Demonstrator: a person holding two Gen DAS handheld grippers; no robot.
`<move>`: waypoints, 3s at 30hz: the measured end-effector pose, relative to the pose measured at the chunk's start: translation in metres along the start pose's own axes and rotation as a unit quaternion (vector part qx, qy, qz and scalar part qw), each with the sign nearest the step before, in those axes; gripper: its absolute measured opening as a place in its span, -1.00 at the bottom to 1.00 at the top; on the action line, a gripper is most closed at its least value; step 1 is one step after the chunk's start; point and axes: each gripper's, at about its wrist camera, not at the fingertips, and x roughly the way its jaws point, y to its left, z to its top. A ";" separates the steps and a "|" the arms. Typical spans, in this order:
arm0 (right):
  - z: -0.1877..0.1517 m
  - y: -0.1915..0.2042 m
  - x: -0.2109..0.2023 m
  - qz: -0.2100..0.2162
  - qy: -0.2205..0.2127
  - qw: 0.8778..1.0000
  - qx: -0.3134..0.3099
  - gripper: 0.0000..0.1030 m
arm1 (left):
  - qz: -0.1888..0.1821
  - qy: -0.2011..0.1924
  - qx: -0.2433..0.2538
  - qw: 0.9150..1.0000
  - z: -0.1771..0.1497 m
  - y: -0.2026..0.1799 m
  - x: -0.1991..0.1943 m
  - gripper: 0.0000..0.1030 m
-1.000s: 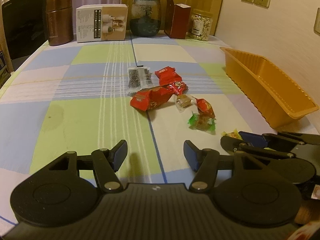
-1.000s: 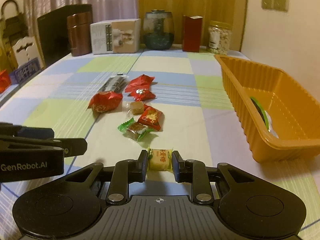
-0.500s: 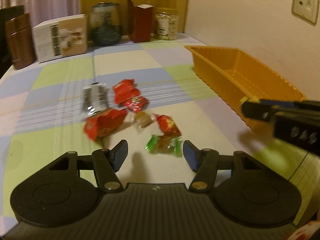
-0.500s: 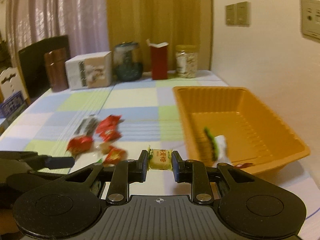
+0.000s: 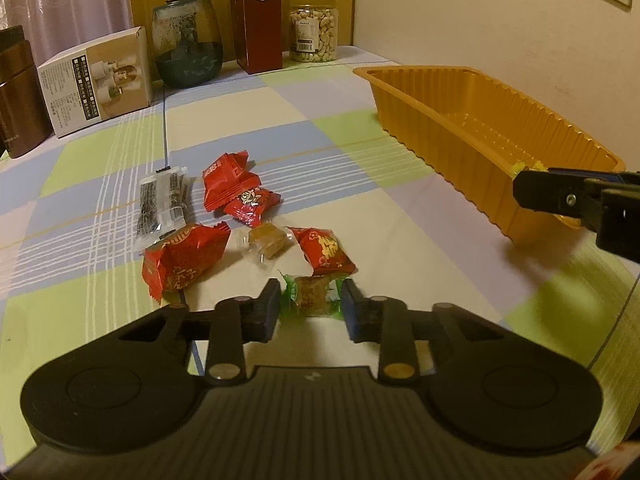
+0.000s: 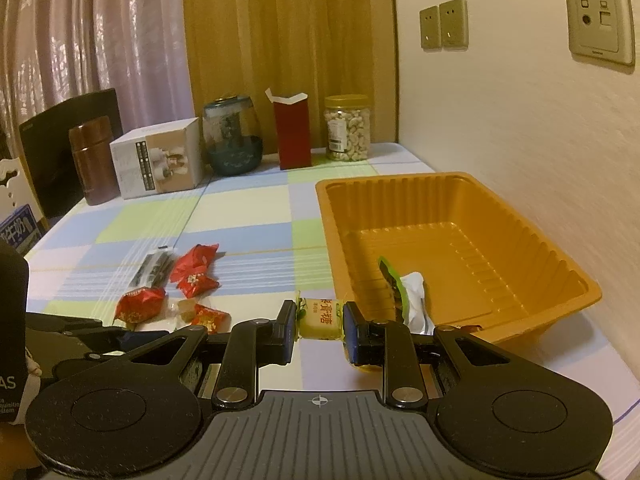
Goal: Organize snacks
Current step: 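Grasp the yellow candy with the right tool while the left tool grasps the green-wrapped candy, then carry both held candies over the orange tray with both tools, then open both tools to drop the candies into the orange tray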
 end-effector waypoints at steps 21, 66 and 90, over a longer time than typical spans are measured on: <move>0.032 -0.034 -0.027 -0.011 -0.037 0.999 0.009 -0.51 | 0.001 -0.031 -0.034 0.999 0.030 -0.025 -0.056 -0.55; 0.053 -0.142 -0.009 -0.033 -0.022 0.994 0.098 -0.51 | -0.043 -0.061 -0.041 0.996 0.066 -0.078 -0.039 -0.19; 0.051 -0.121 -0.007 -0.018 -0.021 0.997 0.071 0.19 | -0.022 -0.062 -0.051 0.997 0.057 -0.057 -0.056 -0.16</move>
